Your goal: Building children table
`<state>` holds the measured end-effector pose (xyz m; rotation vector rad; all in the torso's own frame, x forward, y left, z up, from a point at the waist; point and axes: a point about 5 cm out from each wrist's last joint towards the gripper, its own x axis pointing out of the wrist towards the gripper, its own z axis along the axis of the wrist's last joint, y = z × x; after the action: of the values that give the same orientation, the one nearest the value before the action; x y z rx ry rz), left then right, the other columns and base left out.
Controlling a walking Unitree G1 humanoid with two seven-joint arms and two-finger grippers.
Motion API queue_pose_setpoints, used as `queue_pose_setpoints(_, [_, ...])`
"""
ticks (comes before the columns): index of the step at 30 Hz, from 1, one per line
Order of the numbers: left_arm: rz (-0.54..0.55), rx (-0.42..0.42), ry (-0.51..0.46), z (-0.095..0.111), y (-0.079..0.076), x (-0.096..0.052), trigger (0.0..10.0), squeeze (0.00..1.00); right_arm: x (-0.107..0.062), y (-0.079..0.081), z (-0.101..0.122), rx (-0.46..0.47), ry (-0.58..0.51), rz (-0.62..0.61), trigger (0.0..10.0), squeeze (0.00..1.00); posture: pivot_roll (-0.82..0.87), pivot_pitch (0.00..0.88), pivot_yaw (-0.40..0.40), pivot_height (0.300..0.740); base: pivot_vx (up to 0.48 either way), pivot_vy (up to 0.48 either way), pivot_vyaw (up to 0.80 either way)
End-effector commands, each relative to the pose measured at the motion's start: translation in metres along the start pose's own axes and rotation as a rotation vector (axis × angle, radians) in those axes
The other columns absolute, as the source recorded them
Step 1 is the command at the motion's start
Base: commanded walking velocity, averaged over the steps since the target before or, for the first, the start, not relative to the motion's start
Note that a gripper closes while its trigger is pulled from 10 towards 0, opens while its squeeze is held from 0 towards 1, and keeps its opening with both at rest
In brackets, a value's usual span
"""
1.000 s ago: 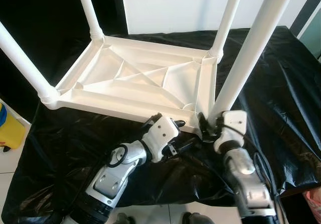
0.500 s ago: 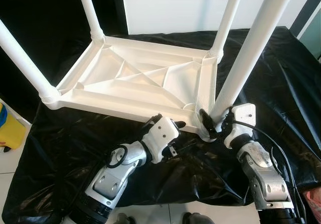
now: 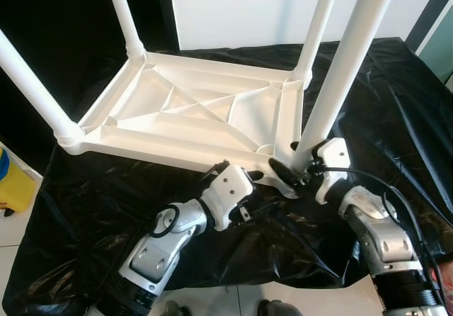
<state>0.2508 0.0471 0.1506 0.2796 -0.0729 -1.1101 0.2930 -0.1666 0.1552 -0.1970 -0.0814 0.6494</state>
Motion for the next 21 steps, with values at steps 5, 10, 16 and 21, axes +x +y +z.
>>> queue_pose_setpoints(5, [-0.072, -0.004, 0.017, -0.002, -0.005, -0.006, 10.0, 0.0, 0.0, 0.006, -0.013, 0.011, 0.049, 0.064, 0.0, 0.0, -0.11, 0.121, 0.015, 0.74, 0.0, 0.0, 0.0])
queue_pose_setpoints(10, [-0.078, -0.004, 0.018, -0.002, -0.006, -0.007, 10.0, 0.0, -0.001, 0.005, -0.014, 0.01, 0.053, 0.065, 0.0, 0.0, -0.11, 0.122, 0.016, 0.74, 0.0, 0.0, 0.0])
queue_pose_setpoints(16, [-0.09, -0.002, 0.019, -0.002, -0.009, -0.004, 10.0, 0.0, -0.004, 0.002, -0.018, 0.03, 0.067, 0.009, 10.0, 0.0, -0.12, 0.122, 0.016, 0.74, 0.0, 0.0, 0.0])
queue_pose_setpoints(21, [-0.089, -0.004, 0.018, -0.001, -0.009, -0.004, 10.0, 0.0, -0.003, 0.0, -0.021, 0.032, 0.083, -0.126, 10.0, 0.0, -0.12, 0.123, 0.016, 0.74, 0.0, 0.0, 0.0])
